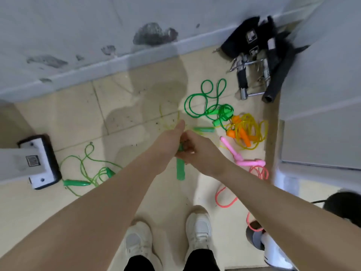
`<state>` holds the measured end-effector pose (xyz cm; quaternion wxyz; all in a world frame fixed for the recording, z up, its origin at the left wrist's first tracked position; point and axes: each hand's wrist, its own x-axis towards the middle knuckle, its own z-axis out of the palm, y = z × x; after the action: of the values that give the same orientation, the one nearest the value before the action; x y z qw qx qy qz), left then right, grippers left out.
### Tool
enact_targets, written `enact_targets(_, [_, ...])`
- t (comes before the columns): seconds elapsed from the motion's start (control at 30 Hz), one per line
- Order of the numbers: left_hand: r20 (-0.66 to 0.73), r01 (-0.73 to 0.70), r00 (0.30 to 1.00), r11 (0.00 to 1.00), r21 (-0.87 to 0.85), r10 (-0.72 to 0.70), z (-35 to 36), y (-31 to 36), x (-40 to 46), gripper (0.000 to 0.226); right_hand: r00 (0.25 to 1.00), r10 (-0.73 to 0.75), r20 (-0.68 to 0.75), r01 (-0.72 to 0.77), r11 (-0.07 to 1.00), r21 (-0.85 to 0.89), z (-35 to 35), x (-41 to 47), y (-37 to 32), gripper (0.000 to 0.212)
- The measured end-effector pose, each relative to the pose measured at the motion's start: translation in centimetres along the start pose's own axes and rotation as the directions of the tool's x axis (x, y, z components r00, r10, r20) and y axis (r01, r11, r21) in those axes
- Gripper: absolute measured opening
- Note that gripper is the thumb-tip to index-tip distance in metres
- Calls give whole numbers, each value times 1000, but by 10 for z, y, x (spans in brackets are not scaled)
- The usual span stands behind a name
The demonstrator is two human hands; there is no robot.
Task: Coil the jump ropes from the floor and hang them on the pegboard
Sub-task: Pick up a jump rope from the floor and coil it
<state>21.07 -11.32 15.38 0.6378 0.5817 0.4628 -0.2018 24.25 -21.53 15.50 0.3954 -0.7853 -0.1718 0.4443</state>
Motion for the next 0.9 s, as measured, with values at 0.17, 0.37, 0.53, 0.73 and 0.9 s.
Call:
enact_targets(0.17, [-65, -228, 973, 970, -81, 223, -29, 110, -106, 28, 995, -99, -12, 100, 993, 57, -51, -65, -142, 11])
enact_targets(0.37, [51, -497, 866, 867, -36, 498, -88, 230, -275, 32, 937, -195, -288, 188, 981, -51, -116, -154, -301, 21])
enact_targets(0.53, [204, -600, 793, 794, 94, 575, -133, 279, -408, 20, 872, -378, -312, 324, 922, -211, -116, -220, -385, 47])
enact_targets(0.73, [301, -753, 622, 658, -23, 723, -174, 297, -509, 34, 827, -400, -396, 337, 915, -222, -96, -261, -450, 49])
enact_targets(0.9, [305, -895, 393, 437, -90, 867, -198, 294, -561, 41, 891, -398, -221, 383, 917, -106, -84, -287, -480, 20])
